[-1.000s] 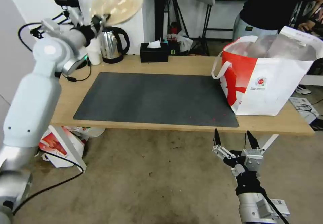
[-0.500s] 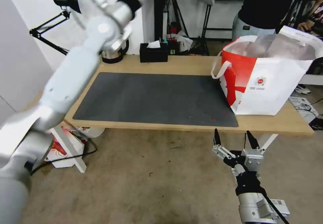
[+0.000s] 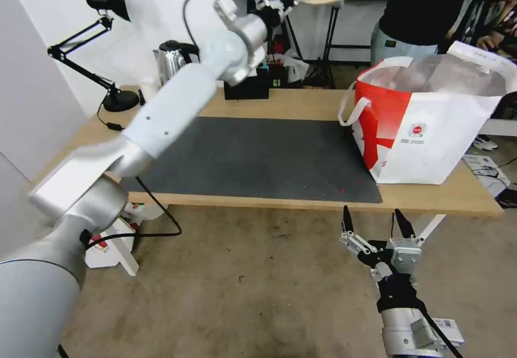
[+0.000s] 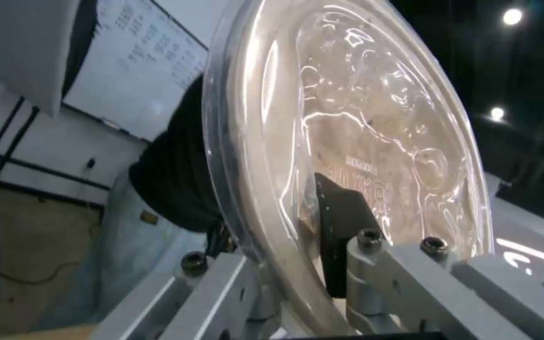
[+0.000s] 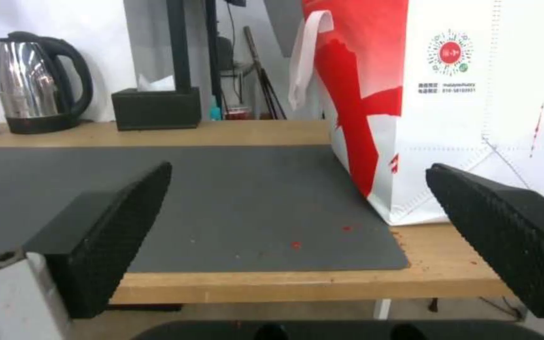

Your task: Pick up the trash from the table and place it into the takeout bag.

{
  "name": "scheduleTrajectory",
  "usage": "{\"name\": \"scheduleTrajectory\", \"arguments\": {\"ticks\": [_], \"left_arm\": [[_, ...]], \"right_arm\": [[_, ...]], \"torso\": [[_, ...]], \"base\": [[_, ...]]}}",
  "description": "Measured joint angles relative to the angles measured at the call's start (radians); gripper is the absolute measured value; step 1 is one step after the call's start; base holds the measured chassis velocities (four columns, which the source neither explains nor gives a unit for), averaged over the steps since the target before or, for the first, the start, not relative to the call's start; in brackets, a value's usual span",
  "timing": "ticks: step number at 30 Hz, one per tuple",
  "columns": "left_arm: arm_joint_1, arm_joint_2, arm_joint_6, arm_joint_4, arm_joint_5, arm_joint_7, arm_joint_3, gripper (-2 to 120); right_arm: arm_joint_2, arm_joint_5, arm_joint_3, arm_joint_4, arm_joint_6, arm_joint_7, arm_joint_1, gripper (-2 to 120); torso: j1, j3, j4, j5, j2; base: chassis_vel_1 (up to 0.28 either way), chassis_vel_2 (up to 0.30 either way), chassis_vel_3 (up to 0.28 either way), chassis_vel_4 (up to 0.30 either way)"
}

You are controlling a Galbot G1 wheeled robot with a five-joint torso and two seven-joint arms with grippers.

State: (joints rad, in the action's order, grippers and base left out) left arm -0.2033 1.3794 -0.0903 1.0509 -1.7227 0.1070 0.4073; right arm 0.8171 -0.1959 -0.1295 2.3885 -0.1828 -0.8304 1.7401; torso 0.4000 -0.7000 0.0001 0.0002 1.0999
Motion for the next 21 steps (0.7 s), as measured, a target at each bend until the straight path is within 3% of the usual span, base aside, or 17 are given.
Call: {"name": "scheduleTrajectory", "arguments": {"ticks": [8, 21], "left_arm": [[-0.025, 0.12, 0.004, -0.083, 0.018, -0.001, 0.08, 7], [-0.043, 0.206, 0.012, -0.141, 0.032, 0.002, 0.166, 7]], "right_arm": [[0.0, 0.0, 0.0, 0.0, 0.0, 0.0, 0.0, 100], [0.0, 0.0, 0.0, 0.0, 0.0, 0.0, 0.0, 100]], "torso": [[0.0, 0.0, -0.0002, 0.0, 0.0], [0.0, 0.0, 0.0, -0.0001, 0.0]], "base": [[0.0, 0.0, 0.0, 0.0], [0.0, 0.0, 0.0, 0.0]]}}
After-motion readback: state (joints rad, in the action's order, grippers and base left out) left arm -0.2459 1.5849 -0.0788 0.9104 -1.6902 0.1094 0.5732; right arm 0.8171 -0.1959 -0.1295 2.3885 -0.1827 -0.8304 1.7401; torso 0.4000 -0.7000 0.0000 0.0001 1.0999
